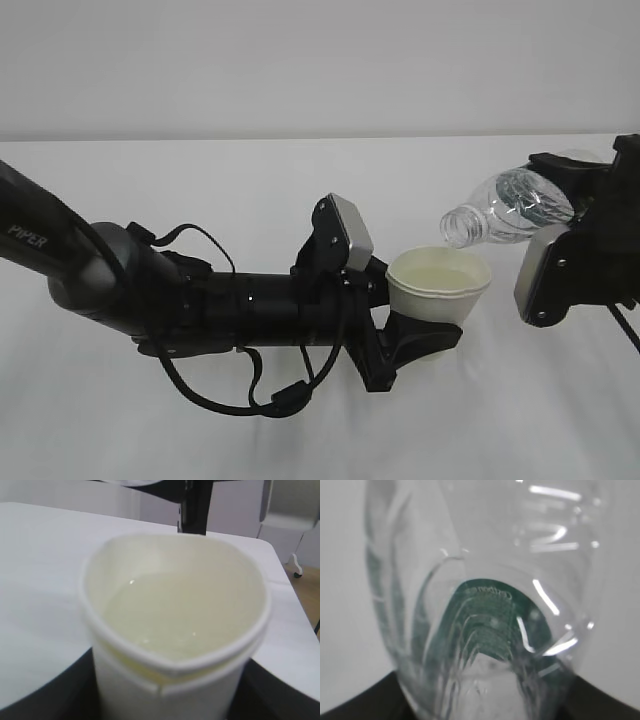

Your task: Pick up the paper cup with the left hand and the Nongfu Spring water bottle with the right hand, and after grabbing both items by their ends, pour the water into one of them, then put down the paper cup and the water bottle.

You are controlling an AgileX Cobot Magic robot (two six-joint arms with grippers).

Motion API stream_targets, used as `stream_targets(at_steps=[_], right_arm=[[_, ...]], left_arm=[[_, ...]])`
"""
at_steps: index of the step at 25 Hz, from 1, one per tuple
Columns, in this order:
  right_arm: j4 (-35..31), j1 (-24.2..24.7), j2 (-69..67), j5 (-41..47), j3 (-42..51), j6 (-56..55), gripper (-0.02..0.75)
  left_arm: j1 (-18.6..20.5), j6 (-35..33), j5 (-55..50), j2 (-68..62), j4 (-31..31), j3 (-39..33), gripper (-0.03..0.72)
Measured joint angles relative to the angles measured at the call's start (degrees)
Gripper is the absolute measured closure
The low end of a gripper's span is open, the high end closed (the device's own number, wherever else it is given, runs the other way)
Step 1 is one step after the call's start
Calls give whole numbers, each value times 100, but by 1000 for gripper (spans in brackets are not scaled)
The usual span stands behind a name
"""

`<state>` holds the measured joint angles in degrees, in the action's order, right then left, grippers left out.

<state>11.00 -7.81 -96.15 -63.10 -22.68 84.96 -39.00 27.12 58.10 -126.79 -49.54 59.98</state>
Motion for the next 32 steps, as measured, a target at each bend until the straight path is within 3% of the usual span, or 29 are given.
stream_targets(at_steps=[26, 32], right_arm=[[-257, 0, 0, -126, 10, -3008, 372], [-257, 0, 0, -126, 10, -3994, 372]], left_arm=[[0, -124, 82, 0, 563, 0, 237], [174, -147, 91, 0, 638, 0, 238]])
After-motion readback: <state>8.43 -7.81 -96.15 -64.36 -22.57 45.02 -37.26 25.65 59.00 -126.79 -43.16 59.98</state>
